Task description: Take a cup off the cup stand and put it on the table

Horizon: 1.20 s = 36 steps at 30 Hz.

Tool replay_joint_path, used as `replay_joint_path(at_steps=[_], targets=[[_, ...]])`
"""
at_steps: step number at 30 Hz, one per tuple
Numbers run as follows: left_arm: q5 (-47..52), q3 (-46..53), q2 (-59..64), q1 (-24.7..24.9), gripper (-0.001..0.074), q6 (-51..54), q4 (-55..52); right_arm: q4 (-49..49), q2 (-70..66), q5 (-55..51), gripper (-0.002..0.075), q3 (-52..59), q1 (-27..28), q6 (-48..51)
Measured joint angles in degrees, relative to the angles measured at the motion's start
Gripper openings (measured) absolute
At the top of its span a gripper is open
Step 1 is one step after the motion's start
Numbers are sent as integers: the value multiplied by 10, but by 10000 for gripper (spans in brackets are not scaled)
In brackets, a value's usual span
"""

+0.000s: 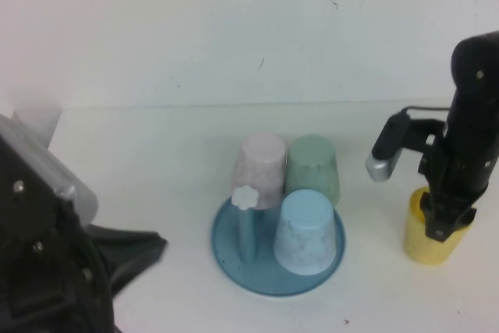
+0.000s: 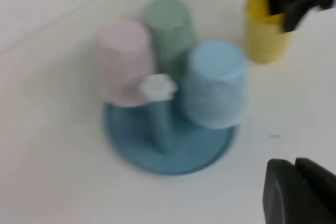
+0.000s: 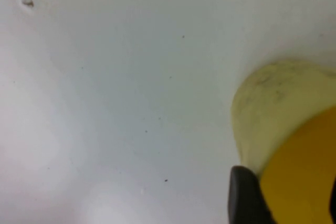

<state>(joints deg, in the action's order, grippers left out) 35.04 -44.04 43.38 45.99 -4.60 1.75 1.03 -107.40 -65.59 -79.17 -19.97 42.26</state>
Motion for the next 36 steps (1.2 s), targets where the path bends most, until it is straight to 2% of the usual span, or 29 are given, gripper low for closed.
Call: replay_joint_path(at_steps=[4, 6, 8, 10, 13, 21, 26, 36], targets=[[11, 1, 0, 0, -1, -95, -138, 1, 44, 4, 317, -13, -1, 0], [14, 1, -2, 0, -1, -134, -177, 1, 73, 5, 286, -20, -1, 0], [15, 1, -9, 0, -1, -156, -193, 6, 107, 7, 210, -22, -1, 0], [15, 1, -23, 0, -1, -168, -199, 16, 148, 13, 101, -22, -1, 0], [15, 1, -53, 0, -1, -174, -217, 27, 211, 42, 34, -22, -1, 0], [-9, 1, -153, 0, -1, -178, -251, 54, 333, 121, 7, 2, -1, -11], [-32, 5, -199, 0, -1, -178, -253, 81, 406, 181, 6, 114, -1, -13], [-60, 65, -218, 0, -1, -178, -207, 150, 589, 332, 5, 448, -1, 13]])
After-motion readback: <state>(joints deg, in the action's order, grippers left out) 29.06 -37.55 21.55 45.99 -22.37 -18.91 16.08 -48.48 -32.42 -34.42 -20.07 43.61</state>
